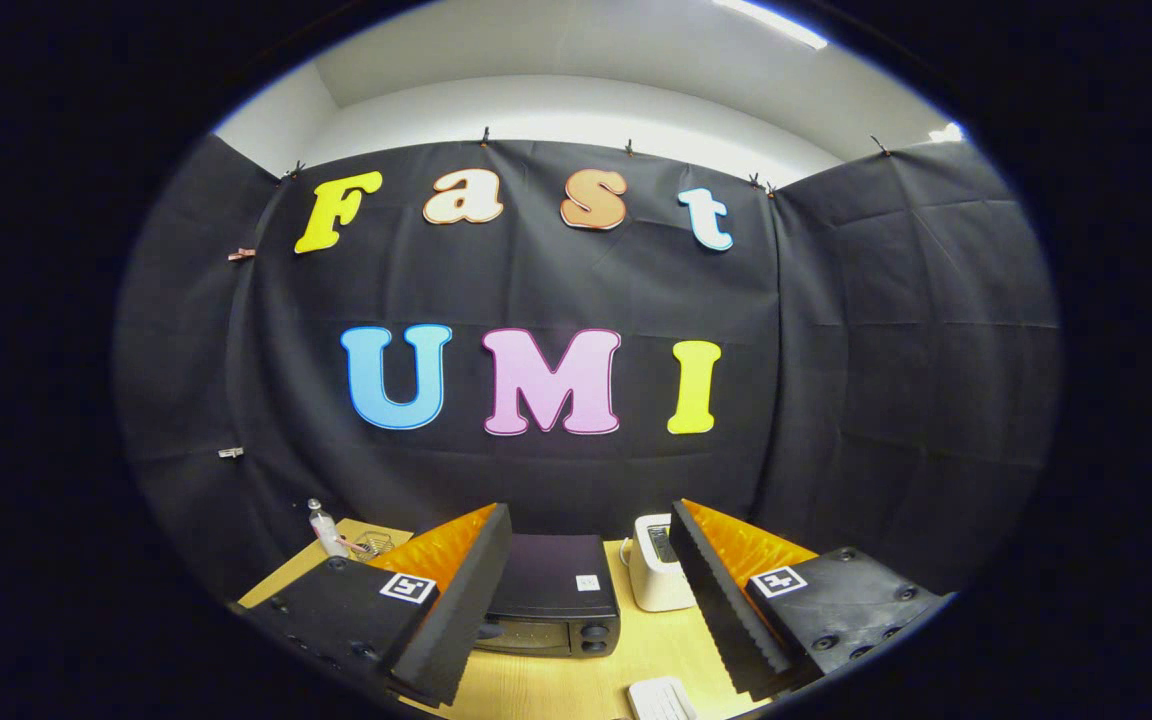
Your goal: Open the toaster oven, put the food inside, and close the toaster oven door.
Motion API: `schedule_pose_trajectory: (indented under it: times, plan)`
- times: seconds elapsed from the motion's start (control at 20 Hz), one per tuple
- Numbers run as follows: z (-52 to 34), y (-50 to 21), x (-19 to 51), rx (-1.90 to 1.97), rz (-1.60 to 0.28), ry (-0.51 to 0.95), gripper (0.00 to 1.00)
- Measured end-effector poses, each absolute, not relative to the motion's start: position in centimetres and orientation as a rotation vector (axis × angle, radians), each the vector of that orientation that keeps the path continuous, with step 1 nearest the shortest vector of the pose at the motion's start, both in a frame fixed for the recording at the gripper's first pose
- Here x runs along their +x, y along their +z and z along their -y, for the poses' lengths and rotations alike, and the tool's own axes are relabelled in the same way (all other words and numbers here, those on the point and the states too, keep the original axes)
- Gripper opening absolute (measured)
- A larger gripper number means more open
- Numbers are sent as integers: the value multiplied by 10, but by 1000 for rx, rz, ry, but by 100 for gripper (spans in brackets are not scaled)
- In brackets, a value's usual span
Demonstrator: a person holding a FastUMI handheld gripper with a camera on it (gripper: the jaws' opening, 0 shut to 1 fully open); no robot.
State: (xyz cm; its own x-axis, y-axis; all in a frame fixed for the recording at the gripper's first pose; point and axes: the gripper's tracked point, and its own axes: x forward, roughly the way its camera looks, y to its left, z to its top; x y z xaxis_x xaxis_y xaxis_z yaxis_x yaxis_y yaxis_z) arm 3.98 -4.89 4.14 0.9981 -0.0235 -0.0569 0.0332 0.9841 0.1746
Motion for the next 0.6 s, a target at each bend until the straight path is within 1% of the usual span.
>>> schedule_pose_trajectory:
  times: [0.6]
  plan:
    - [58,34,33,176,-66,-52,98]
